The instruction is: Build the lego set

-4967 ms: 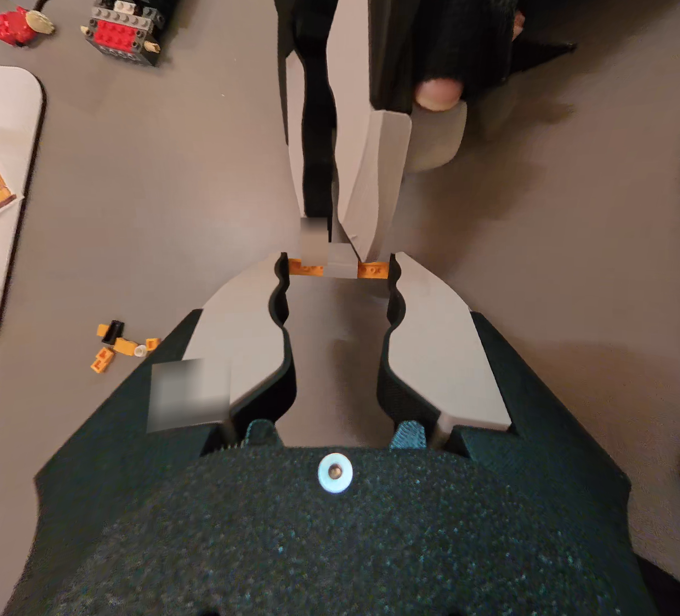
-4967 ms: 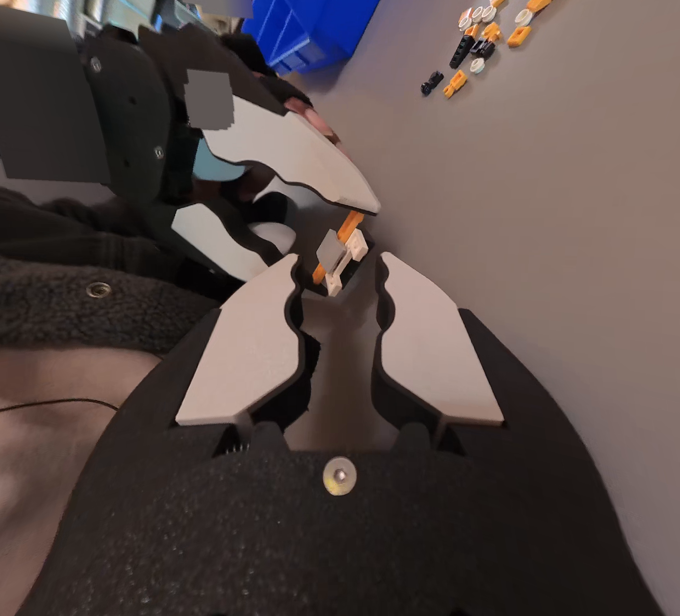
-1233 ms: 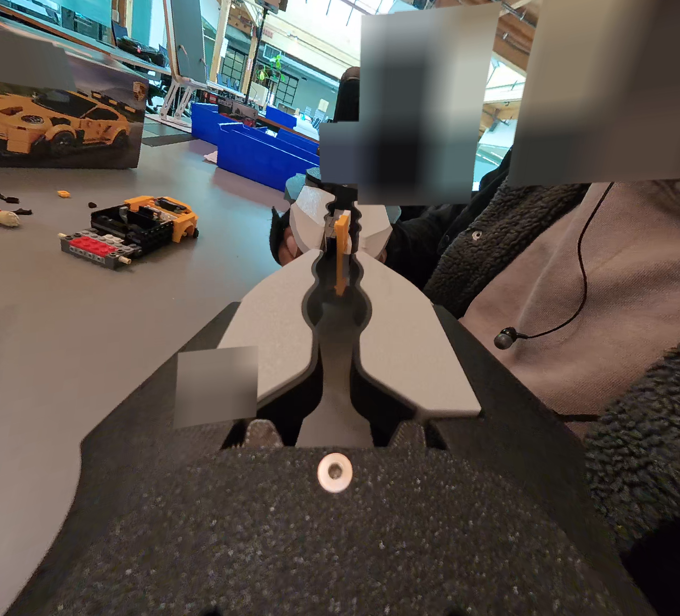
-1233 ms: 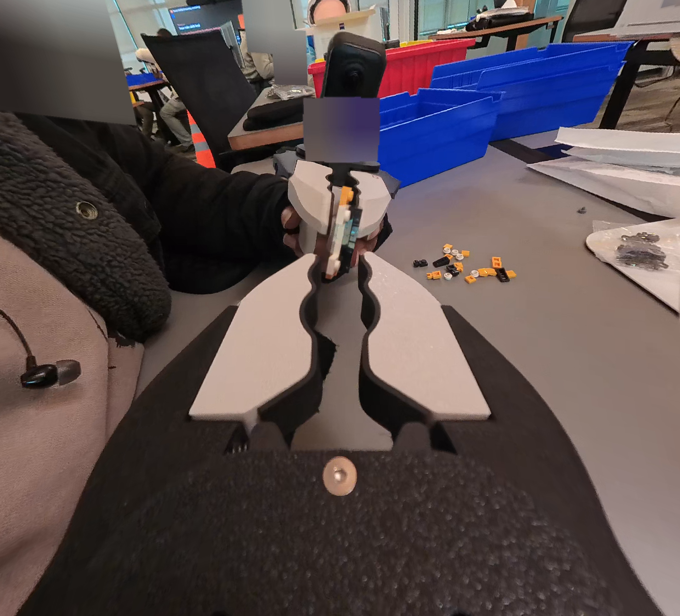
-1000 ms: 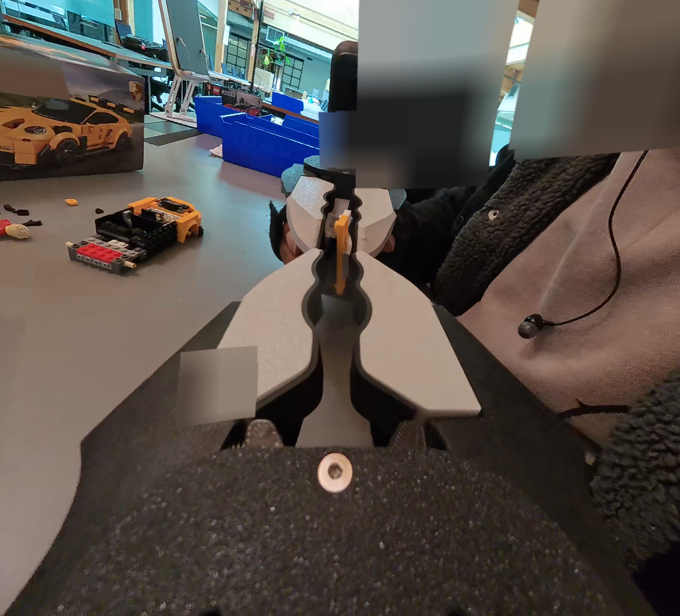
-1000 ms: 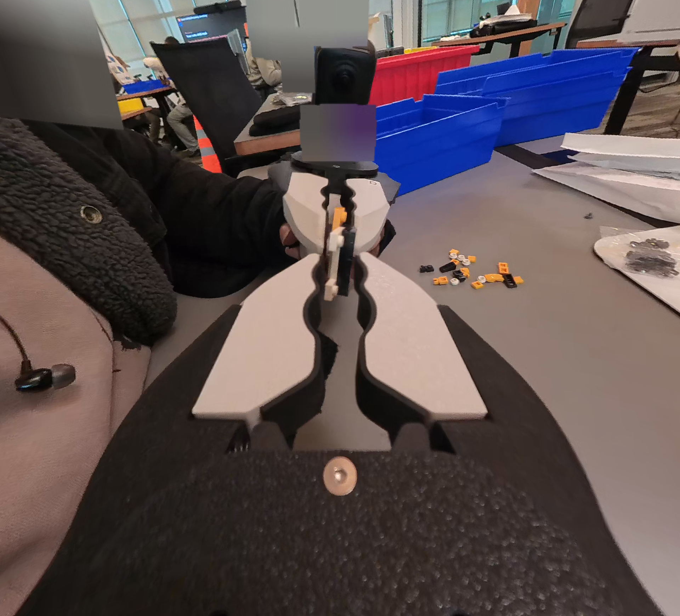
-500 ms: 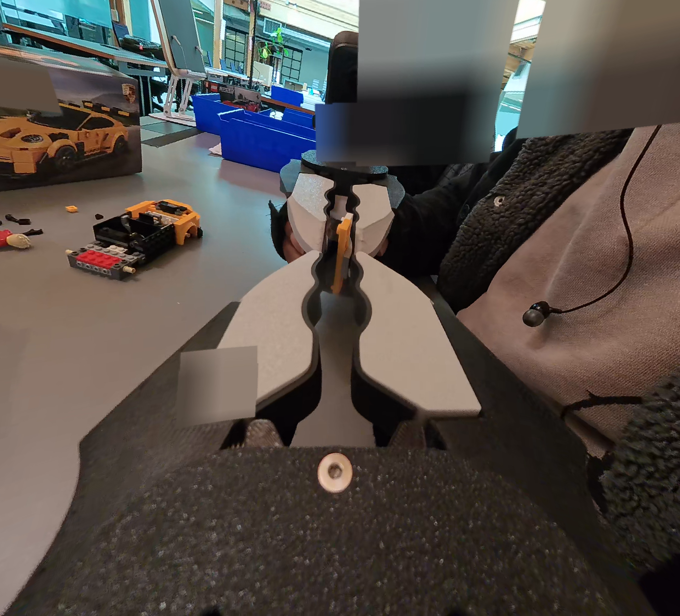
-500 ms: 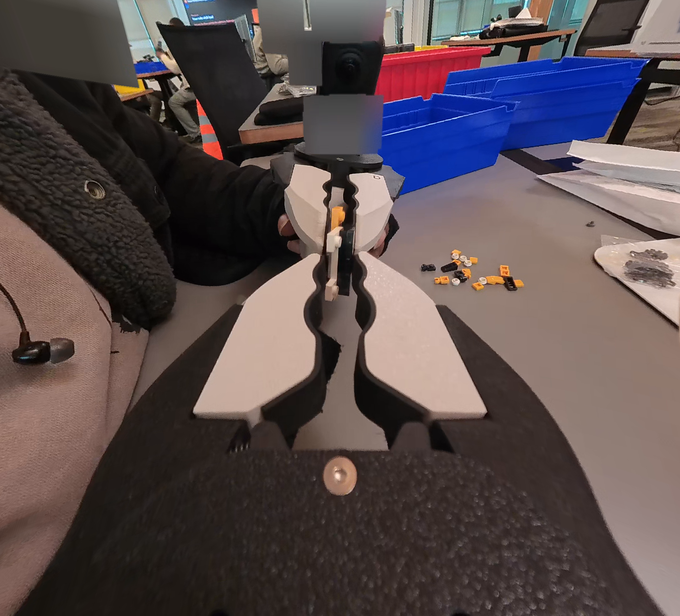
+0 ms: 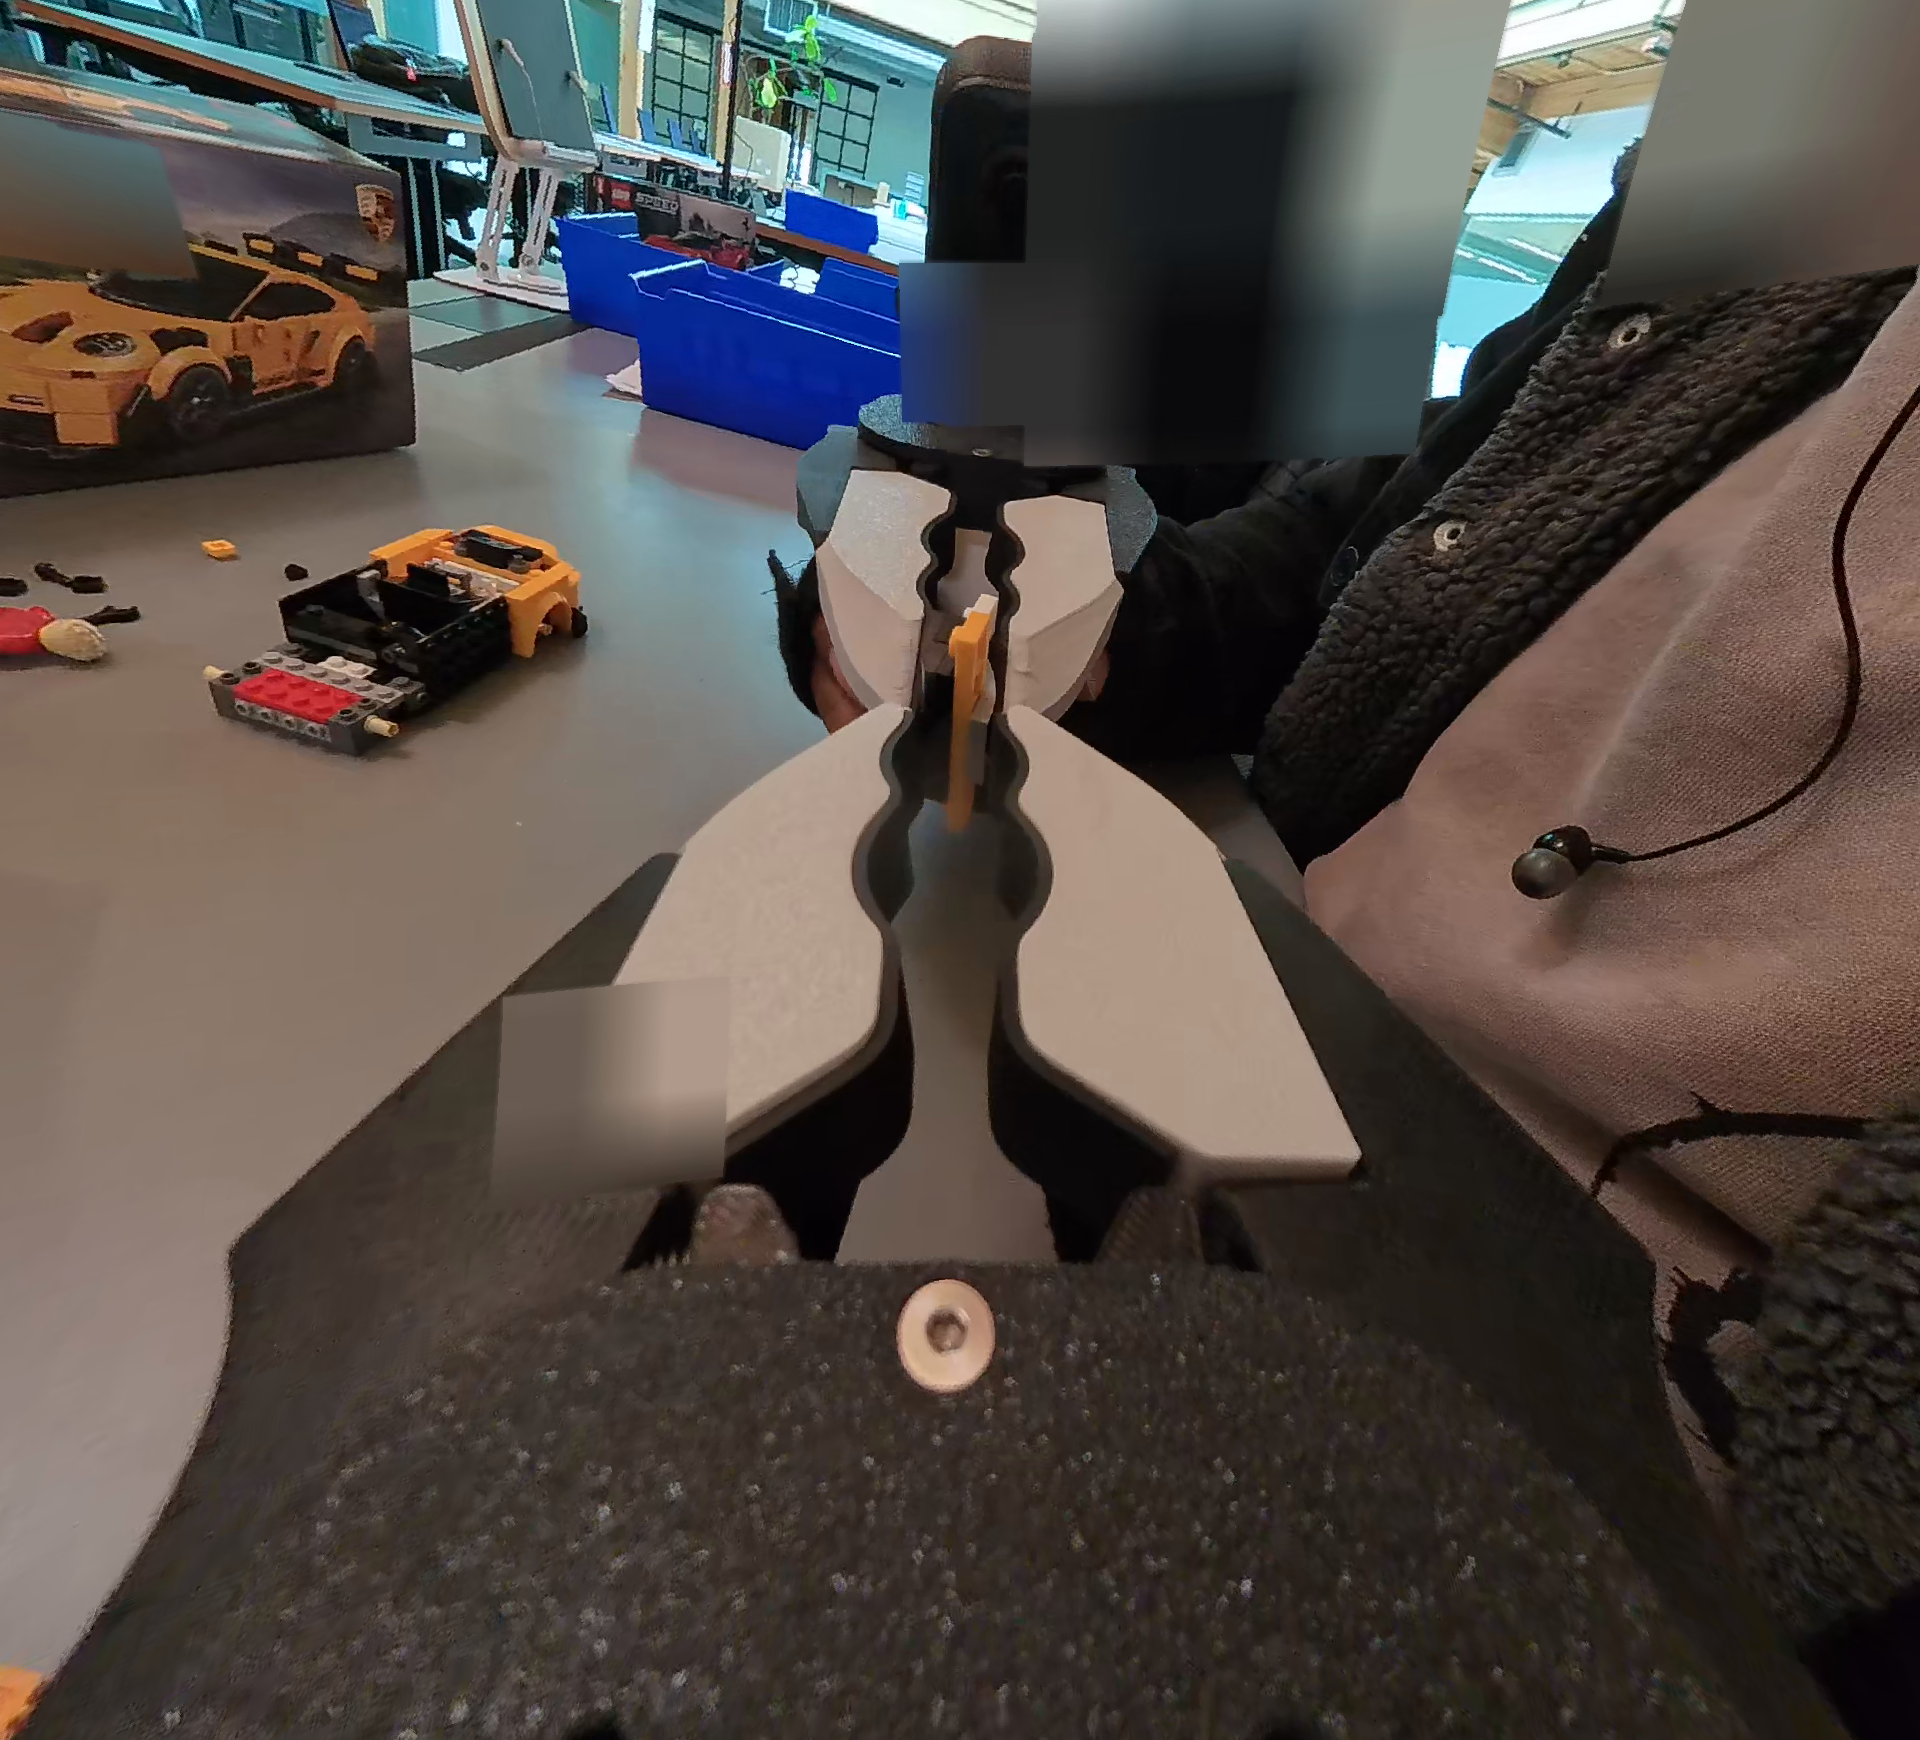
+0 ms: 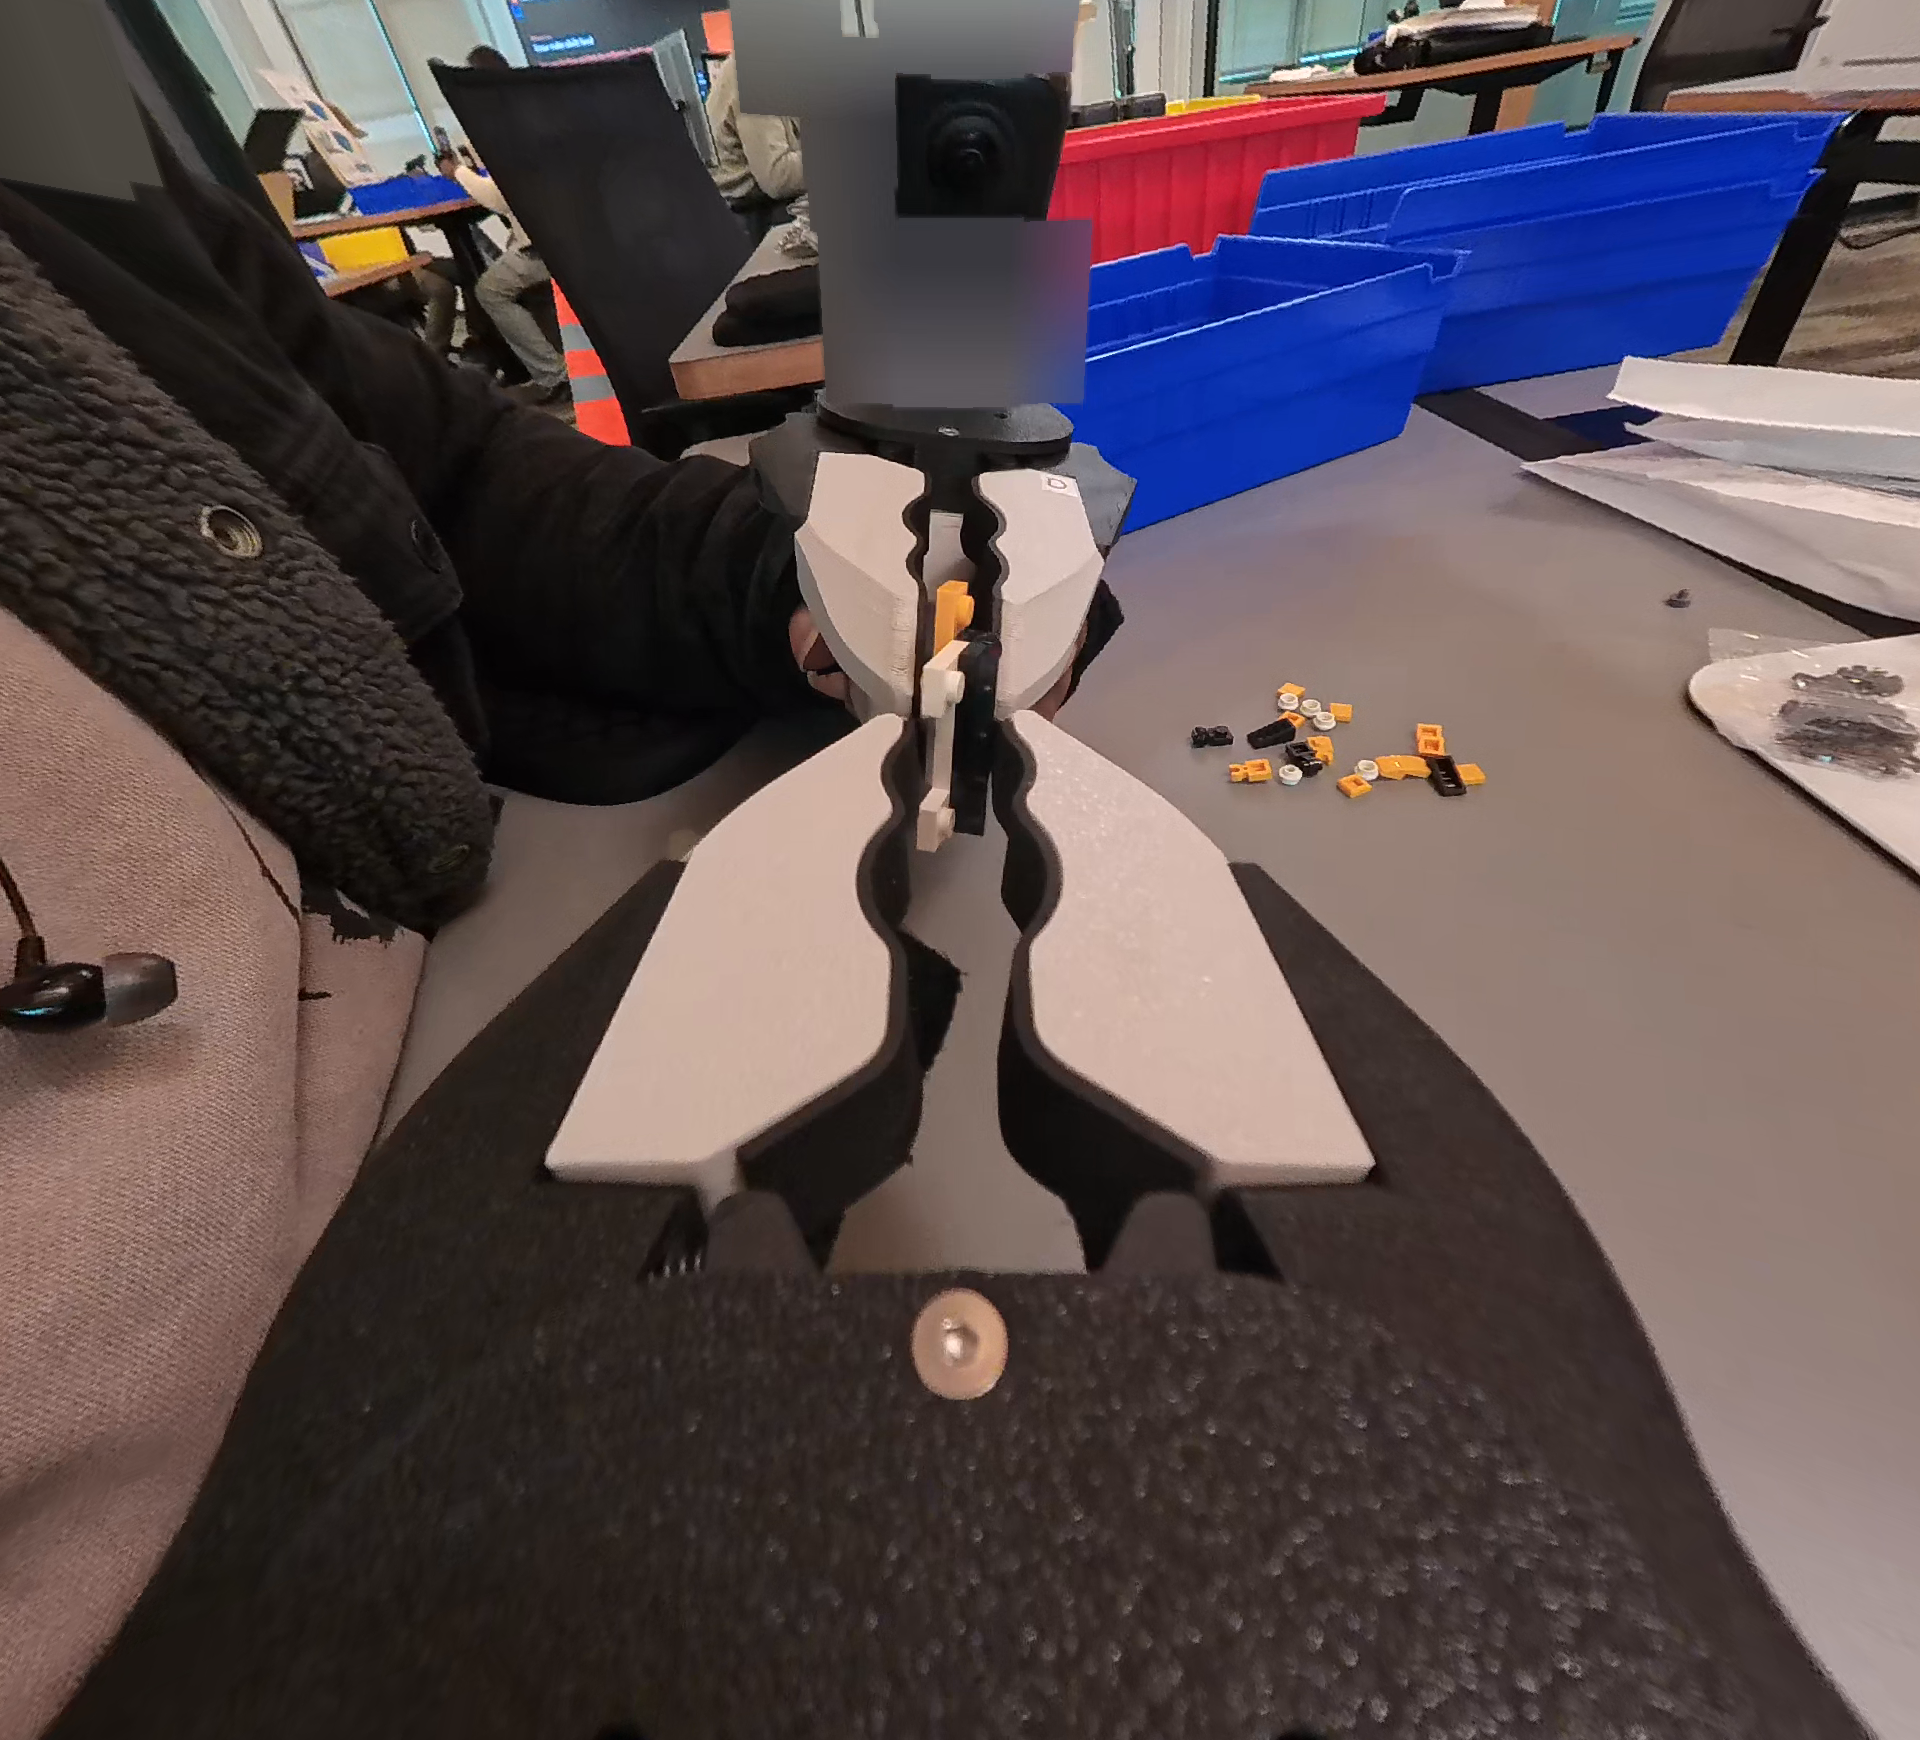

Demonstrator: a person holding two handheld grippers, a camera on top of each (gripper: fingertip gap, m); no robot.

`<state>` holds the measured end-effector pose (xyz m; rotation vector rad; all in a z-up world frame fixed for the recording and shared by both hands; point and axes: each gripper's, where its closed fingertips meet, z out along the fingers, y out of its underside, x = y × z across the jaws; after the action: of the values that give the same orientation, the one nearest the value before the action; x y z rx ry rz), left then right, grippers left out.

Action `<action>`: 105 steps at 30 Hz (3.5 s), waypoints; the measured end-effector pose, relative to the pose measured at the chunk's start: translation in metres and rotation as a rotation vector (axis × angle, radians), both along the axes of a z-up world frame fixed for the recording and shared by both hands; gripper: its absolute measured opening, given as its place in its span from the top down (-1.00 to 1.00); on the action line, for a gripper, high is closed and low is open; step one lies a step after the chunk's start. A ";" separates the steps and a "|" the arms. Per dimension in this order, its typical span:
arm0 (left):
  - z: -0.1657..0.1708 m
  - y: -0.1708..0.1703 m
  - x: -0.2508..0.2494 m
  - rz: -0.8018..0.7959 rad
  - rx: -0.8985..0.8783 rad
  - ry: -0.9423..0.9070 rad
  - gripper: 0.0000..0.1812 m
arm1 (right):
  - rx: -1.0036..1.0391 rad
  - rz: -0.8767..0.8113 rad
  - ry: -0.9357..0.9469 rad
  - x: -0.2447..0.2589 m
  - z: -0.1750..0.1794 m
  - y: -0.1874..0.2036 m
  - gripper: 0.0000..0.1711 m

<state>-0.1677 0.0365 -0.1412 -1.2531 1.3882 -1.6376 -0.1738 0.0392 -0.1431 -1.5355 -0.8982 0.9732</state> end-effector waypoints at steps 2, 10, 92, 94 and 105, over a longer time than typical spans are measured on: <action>0.000 0.000 0.000 0.000 -0.008 -0.001 0.87 | -0.017 0.000 0.010 0.000 0.000 0.000 0.85; -0.005 0.008 0.003 0.032 -0.051 0.009 0.88 | -0.120 -0.004 0.079 0.002 -0.006 0.008 0.84; -0.119 0.031 -0.019 0.074 0.426 0.702 0.74 | 0.014 -0.609 -0.236 0.131 -0.016 0.081 0.51; -0.118 0.026 -0.011 0.081 0.428 0.682 0.75 | 0.011 -0.609 -0.237 0.130 -0.016 0.081 0.51; -0.041 0.069 -0.005 0.409 0.394 0.305 0.92 | 0.079 -0.645 -0.204 0.132 -0.004 0.080 0.60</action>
<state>-0.1732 0.1055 -0.1827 -1.4629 1.4251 -0.8751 -0.0414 0.1190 -0.1475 -1.7170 -0.5065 0.3174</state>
